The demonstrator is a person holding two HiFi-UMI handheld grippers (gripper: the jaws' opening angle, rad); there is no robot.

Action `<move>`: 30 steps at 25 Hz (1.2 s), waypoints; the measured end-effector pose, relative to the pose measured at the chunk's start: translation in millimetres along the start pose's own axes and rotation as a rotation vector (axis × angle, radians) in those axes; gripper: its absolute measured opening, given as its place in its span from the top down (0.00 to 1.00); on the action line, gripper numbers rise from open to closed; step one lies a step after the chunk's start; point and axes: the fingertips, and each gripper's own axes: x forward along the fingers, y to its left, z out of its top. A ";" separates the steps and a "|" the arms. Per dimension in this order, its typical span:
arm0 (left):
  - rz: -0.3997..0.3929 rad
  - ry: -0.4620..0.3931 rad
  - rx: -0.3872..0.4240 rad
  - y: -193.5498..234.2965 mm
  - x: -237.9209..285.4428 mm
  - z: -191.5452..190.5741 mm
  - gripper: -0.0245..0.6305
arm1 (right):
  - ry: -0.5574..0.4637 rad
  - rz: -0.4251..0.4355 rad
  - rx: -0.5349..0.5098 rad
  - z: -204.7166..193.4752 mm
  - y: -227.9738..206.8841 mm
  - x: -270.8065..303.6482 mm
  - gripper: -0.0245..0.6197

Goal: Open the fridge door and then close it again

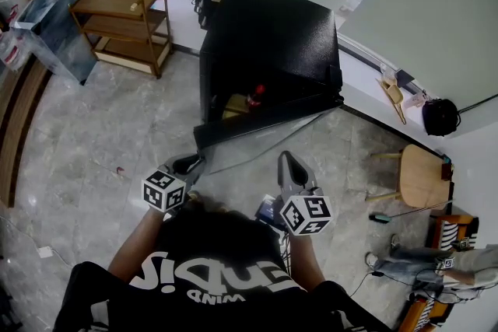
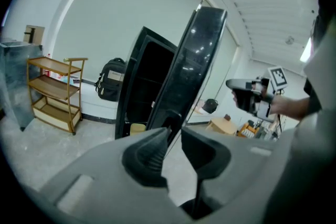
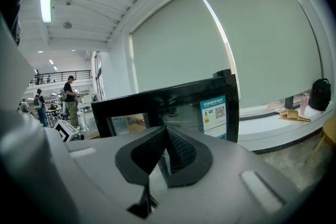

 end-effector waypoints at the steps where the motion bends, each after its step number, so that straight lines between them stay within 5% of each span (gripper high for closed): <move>1: 0.003 -0.001 0.001 2.7 0.8 1.2 0.83 | -0.001 -0.002 -0.001 0.5 -0.7 0.7 0.97; 30: 0.111 -0.065 -0.014 92.2 42.1 60.4 0.81 | -0.032 -0.077 0.012 9.3 -16.4 6.4 0.97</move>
